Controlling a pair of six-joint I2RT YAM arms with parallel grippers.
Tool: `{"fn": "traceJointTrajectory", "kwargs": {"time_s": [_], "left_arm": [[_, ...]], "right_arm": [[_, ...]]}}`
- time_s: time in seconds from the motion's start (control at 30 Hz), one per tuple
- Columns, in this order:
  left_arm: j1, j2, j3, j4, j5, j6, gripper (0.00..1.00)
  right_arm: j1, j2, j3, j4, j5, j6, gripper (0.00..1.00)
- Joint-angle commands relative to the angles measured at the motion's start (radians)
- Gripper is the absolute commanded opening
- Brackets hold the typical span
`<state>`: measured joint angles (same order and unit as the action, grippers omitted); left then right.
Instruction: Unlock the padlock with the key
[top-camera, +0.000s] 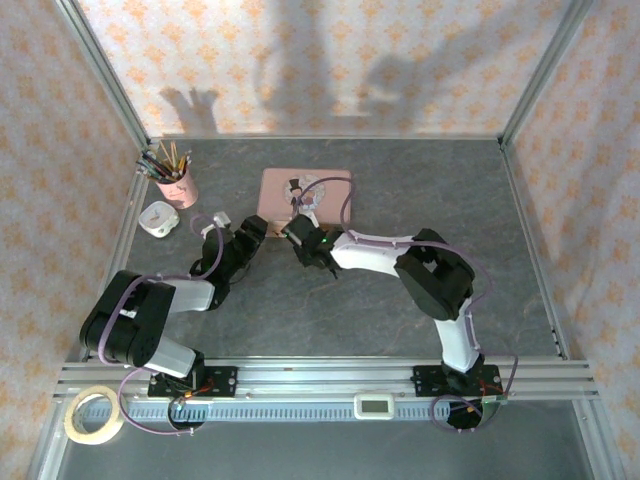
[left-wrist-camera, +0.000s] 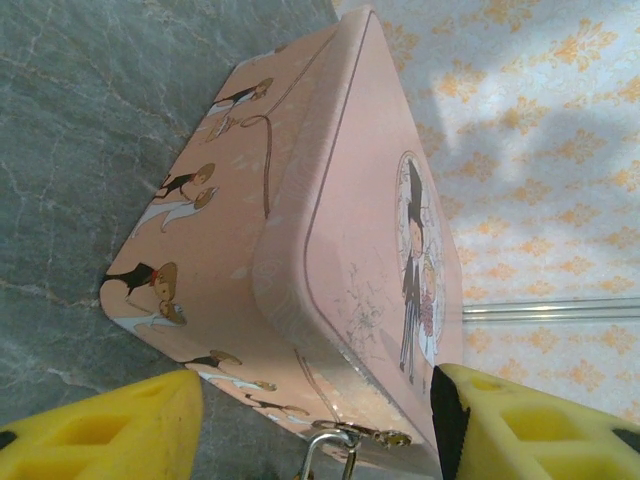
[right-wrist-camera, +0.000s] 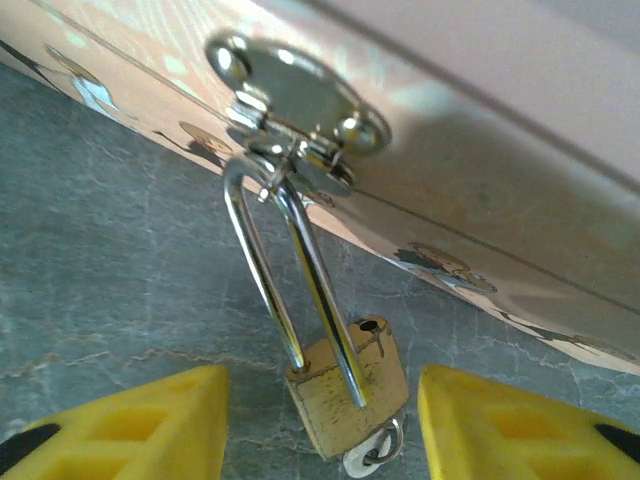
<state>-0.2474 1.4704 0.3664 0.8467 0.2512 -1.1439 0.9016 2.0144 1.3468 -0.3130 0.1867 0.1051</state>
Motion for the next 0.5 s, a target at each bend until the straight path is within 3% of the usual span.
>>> {"fn": "traceJointTrajectory", "kwargs": {"time_s": [0.0,0.23,0.47], "left_arm": [[0.016,0.010,-0.022,0.051,0.028,-0.002,0.59],[0.026,-0.004,-0.018,0.046,0.028,0.008,0.59],[0.055,0.007,0.022,0.021,0.047,0.068,0.59]], "right_arm": [[0.000,0.031,0.017,-0.021,0.070,-0.030,0.51],[-0.001,0.048,-0.011,0.018,0.076,-0.051,0.48],[-0.021,0.014,-0.062,0.078,0.026,-0.105,0.20]]}}
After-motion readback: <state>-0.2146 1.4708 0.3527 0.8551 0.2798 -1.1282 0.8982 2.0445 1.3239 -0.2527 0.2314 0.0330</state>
